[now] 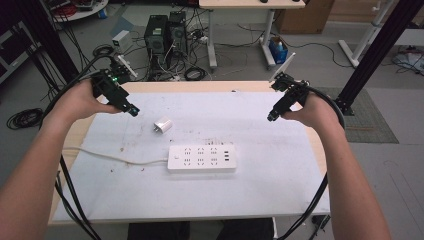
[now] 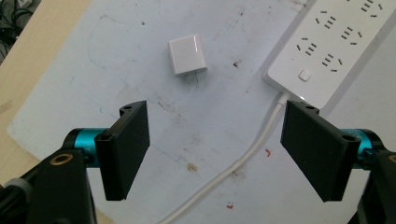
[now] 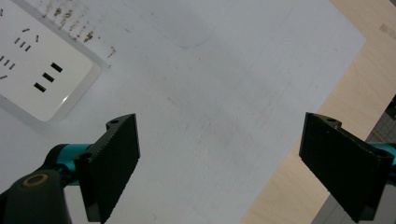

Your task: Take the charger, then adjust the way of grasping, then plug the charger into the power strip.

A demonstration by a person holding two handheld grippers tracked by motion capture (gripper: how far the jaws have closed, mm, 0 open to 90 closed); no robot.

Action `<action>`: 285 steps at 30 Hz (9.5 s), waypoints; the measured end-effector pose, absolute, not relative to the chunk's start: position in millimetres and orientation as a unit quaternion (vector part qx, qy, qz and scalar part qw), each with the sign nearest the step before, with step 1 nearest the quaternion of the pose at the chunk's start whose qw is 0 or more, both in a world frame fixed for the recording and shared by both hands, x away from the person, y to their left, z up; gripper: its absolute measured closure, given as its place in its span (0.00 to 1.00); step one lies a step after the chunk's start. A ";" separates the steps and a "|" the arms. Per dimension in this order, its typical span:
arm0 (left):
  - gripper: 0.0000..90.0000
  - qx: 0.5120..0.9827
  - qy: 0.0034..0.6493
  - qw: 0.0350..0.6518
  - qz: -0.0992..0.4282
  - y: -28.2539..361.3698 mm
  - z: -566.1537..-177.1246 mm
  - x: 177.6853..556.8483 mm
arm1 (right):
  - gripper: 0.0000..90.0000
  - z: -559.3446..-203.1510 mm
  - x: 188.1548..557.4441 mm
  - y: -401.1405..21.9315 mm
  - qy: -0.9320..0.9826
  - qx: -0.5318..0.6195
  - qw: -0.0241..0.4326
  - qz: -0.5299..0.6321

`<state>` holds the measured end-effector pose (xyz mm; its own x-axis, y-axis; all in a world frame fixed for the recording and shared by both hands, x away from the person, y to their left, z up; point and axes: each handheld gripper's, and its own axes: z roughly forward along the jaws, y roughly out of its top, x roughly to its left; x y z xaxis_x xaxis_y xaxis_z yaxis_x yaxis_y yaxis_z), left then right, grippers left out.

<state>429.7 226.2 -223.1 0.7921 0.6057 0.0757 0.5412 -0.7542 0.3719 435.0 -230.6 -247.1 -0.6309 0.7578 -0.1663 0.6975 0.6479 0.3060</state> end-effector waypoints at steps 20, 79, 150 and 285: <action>0.27 0.932 0.324 0.138 0.079 191.9 -273.9 466.4 | 0.13 -250.1 430.7 -242.1 0.886 0.417 0.149 0.133; 0.47 0.896 0.435 0.061 0.060 164.6 -406.6 520.0 | 0.13 -249.3 423.9 -247.4 0.881 0.412 0.167 0.163; 0.47 0.935 0.043 0.340 0.088 46.5 -251.6 391.5 | 0.26 -222.5 406.8 -182.7 0.805 0.510 -0.103 0.286; 0.25 0.957 0.262 0.098 0.079 183.8 -270.1 395.9 | 0.70 -357.2 417.4 -33.9 1.000 -0.019 0.023 -0.005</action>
<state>395.9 183.8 -270.1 0.8497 0.5176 0.0999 0.4867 -0.8431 0.2286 417.4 -33.9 -357.2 -0.9981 -0.0392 -0.0467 -0.0387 0.9992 -0.0119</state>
